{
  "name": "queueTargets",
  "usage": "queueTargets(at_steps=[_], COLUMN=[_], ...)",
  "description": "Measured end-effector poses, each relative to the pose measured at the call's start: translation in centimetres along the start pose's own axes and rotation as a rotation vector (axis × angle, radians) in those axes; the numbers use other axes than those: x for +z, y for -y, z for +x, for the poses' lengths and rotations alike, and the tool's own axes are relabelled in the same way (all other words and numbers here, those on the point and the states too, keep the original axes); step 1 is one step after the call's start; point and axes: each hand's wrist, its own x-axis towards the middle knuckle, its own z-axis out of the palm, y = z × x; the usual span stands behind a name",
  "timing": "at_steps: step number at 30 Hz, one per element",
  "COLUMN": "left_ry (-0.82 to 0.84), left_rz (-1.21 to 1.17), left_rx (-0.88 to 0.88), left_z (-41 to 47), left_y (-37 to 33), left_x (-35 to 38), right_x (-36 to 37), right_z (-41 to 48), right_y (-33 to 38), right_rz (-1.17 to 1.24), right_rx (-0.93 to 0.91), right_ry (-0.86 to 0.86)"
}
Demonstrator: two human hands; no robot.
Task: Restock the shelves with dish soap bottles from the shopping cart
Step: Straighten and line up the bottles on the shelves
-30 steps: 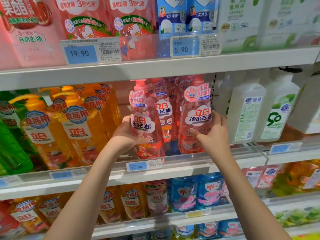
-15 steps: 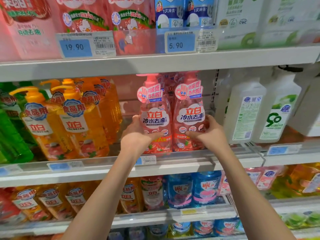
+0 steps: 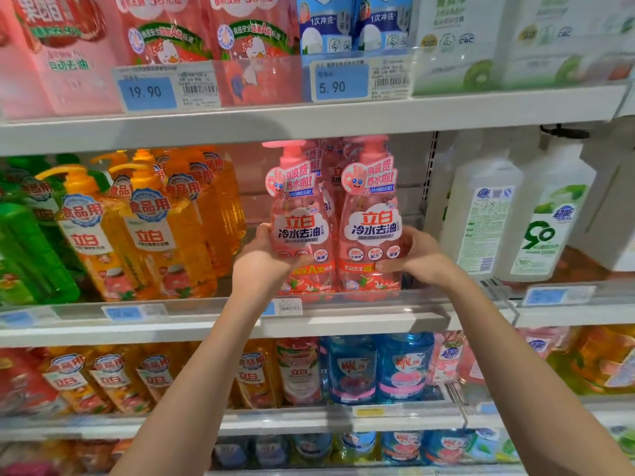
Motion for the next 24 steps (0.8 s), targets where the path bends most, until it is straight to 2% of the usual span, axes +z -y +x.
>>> queueTargets(at_steps=[6,13,24], left_ry=[0.045,0.097,0.062], left_rz=[-0.096,-0.33,-0.382], left_rx=[-0.002,-0.032,-0.015], left_z=[0.6,1.0,-0.3], left_y=[0.7,1.3,2.2], left_x=[-0.1,0.0,-0.5], right_x=[-0.9,-1.2,-1.2], right_z=[-0.3,-0.6,-1.0], right_y=[0.0,0.5,0.5], right_rz=[0.018,0.045,0.032], right_rx=[-0.033,-0.059,-0.041], right_ry=[0.086,0.146,0.151])
